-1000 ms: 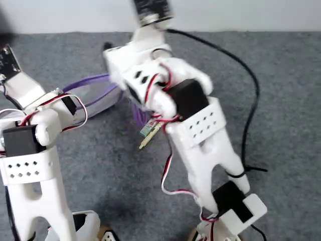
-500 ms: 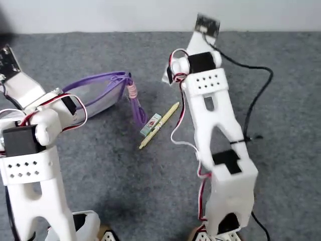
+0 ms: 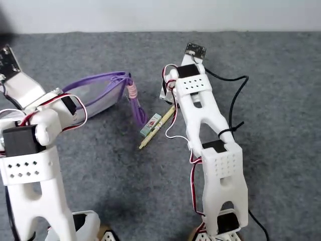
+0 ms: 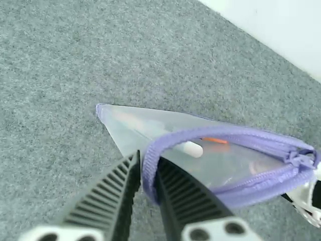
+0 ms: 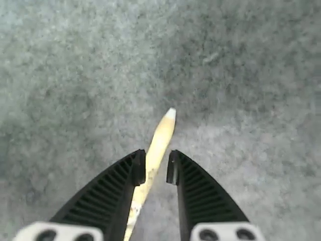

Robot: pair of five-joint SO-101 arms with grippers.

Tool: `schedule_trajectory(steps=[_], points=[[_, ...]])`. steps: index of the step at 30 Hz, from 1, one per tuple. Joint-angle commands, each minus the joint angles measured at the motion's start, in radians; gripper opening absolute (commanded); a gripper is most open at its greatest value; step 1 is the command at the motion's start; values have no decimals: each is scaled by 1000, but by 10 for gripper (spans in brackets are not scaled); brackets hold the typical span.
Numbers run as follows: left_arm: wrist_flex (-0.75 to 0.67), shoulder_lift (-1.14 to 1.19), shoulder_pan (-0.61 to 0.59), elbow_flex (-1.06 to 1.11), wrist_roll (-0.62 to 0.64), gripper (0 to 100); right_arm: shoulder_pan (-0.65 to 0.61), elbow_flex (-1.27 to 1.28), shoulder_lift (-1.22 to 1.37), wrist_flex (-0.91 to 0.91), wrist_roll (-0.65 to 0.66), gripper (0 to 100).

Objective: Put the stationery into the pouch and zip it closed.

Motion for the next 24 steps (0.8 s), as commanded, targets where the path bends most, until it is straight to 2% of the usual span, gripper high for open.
schedule_trajectory(steps=[1,5,10,12,15,18,24], points=[[-25,-8,5,-10,9,11,-12,-9,15,-51,2,77],[-26,-8,5,-8,9,11,-12,-9,64,-79,31,79],[-29,-8,6,-7,9,11,-13,-11,107,-85,32,173],[-37,-8,8,12,9,11,-13,-11,125,-82,32,182],[-48,-9,8,42,9,11,-13,-11,140,-73,32,124],[-46,-9,8,48,9,11,-8,-11,134,-54,32,16],[-46,-9,6,48,6,11,-12,-117,111,91,32,6]])
